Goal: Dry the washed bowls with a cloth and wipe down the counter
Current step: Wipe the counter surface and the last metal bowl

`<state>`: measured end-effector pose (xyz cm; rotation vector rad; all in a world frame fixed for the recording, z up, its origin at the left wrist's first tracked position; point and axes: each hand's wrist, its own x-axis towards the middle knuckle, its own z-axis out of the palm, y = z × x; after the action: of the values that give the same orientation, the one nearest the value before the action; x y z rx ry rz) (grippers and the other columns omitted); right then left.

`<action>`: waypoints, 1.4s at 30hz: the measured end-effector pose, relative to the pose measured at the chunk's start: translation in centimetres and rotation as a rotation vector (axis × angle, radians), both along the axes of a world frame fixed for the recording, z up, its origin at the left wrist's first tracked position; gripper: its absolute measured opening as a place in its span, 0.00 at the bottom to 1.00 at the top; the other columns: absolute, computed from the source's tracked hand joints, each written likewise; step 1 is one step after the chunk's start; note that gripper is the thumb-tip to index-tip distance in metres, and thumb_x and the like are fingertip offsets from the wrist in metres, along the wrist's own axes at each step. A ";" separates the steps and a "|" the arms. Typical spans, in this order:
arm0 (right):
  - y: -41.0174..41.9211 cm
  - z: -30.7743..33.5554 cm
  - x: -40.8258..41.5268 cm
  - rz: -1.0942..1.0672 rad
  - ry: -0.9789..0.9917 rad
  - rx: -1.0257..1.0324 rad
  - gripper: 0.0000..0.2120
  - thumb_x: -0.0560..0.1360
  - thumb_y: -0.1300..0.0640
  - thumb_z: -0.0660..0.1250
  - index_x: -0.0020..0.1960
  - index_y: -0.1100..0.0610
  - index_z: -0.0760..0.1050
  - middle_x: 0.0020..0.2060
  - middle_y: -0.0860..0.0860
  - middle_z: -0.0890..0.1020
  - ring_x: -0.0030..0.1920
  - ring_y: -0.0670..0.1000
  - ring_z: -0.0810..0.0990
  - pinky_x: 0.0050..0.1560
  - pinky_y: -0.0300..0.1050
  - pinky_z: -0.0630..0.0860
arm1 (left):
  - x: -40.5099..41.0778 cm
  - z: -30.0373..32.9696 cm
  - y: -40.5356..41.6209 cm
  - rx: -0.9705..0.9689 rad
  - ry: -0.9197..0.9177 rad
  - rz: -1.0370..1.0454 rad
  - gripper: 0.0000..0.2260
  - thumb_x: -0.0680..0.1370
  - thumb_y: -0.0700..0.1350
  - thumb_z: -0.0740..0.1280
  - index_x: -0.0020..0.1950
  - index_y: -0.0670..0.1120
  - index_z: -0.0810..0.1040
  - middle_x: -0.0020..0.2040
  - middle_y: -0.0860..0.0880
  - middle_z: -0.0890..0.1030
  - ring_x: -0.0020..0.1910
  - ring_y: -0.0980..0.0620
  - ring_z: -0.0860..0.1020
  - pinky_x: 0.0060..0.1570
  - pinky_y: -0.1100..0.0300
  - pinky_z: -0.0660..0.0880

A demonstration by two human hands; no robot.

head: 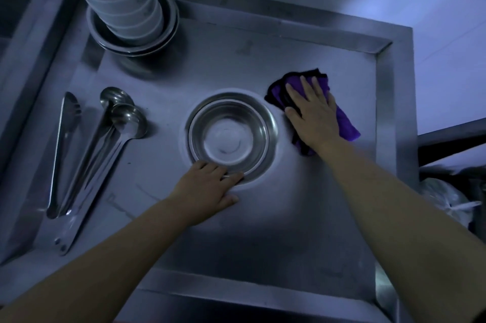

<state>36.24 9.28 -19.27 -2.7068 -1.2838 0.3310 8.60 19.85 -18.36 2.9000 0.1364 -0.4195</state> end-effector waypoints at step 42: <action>6.4 4.0 -48.1 0.678 0.230 0.056 0.21 0.73 0.56 0.65 0.66 0.52 0.74 0.66 0.56 0.74 0.62 0.61 0.72 0.57 0.57 0.69 | -40.8 6.5 6.0 -0.027 -0.366 1.035 0.16 0.72 0.42 0.62 0.57 0.37 0.79 0.58 0.40 0.79 0.63 0.38 0.73 0.61 0.42 0.68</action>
<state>-11.82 15.71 -15.23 -2.0269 -2.0488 0.6313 -32.15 25.85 -11.88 2.3725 1.4225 0.2832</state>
